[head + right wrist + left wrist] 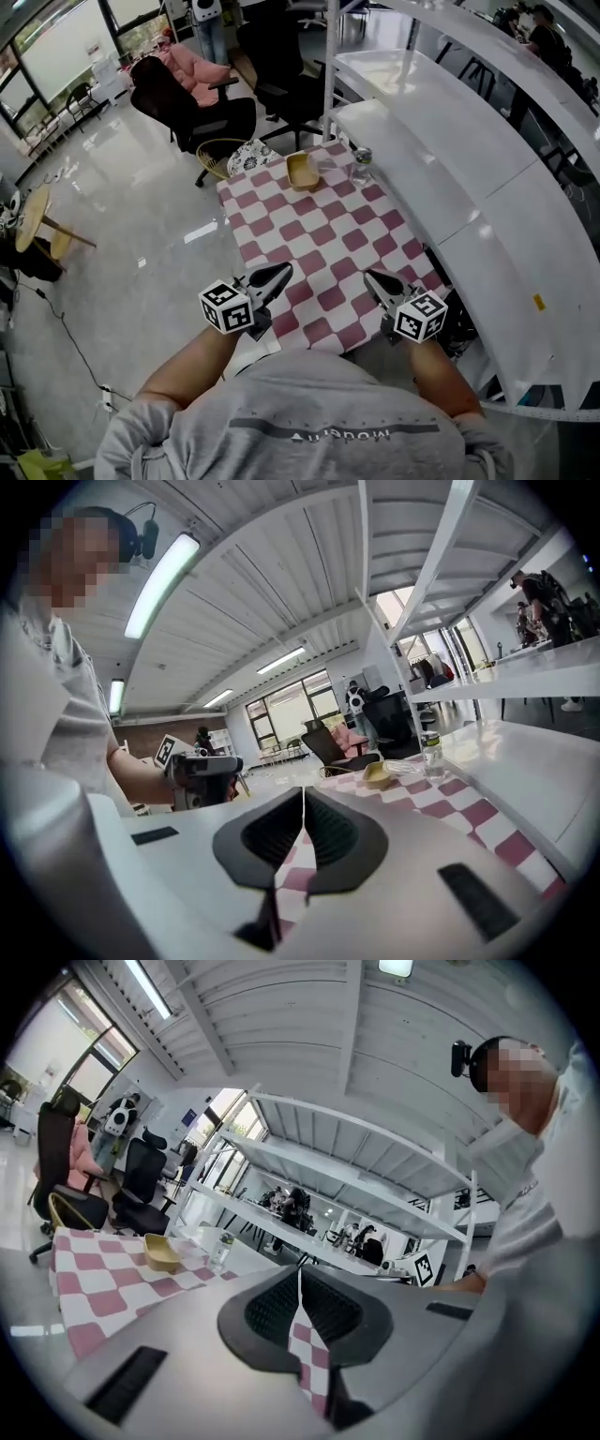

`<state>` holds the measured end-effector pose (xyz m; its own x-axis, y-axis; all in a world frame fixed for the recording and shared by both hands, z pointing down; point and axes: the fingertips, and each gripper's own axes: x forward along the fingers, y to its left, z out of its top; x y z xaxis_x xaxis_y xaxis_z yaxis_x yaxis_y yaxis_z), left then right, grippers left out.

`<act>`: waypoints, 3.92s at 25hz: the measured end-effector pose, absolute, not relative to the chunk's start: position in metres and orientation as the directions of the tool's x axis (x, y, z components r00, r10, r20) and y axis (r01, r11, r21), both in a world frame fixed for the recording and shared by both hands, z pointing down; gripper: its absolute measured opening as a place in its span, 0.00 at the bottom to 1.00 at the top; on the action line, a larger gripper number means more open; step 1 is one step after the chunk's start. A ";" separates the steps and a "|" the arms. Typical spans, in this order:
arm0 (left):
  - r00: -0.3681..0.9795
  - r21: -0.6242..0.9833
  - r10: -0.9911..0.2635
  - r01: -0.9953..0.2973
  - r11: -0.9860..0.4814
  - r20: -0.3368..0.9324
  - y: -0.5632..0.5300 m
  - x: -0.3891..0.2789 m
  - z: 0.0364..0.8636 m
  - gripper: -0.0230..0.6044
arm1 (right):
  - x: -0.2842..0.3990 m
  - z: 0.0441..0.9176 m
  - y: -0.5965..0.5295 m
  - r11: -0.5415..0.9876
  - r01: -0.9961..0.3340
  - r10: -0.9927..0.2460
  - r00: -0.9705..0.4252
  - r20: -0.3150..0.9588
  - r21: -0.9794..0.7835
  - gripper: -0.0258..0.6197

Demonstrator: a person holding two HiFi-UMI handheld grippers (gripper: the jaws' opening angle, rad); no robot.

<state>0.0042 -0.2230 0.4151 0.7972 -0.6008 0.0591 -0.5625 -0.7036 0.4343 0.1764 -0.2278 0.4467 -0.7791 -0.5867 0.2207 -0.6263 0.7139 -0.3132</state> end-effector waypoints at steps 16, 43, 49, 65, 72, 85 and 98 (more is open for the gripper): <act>0.800 0.383 -0.593 -0.578 -0.721 0.092 -0.318 -0.044 0.462 0.07 | 0.119 0.523 -0.365 0.712 -0.693 -0.609 -0.690 0.391 -0.114 0.08; 0.826 0.389 -0.556 -0.545 -0.743 0.095 -0.456 -0.030 0.560 0.07 | 0.082 0.636 -0.619 0.705 -0.544 -0.704 -0.459 0.541 0.456 0.24; 0.838 0.414 -0.541 -0.520 -0.747 0.078 -0.462 -0.023 0.571 0.07 | 0.067 0.653 -0.641 0.713 -0.450 -0.701 -0.442 0.560 0.538 0.27; 0.837 0.456 -0.543 -0.511 -0.729 0.070 -0.464 -0.030 0.587 0.07 | 0.054 0.671 -0.673 0.703 -0.388 -0.711 -0.397 0.580 0.597 0.31; 0.838 0.455 -0.541 -0.510 -0.730 0.071 -0.465 -0.034 0.587 0.07 | 0.050 0.675 -0.682 0.698 -0.369 -0.716 -0.375 0.589 0.613 0.31; 0.829 0.462 -0.554 -0.519 -0.719 0.069 -0.467 -0.043 0.594 0.07 | 0.062 0.631 -0.711 0.530 -0.390 -0.847 -0.272 0.456 0.753 0.10; 0.813 0.328 -0.582 -0.557 -0.763 0.028 -0.483 -0.061 0.491 0.07 | 0.044 0.509 -0.662 0.457 -0.407 -0.884 -0.309 0.352 0.791 0.09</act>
<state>-0.0609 -0.4832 0.4911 0.8129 -0.5817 0.0280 -0.5571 -0.7627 0.3285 0.0443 -0.6624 0.5090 -0.3089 -0.8836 0.3519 -0.4071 0.4572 0.7907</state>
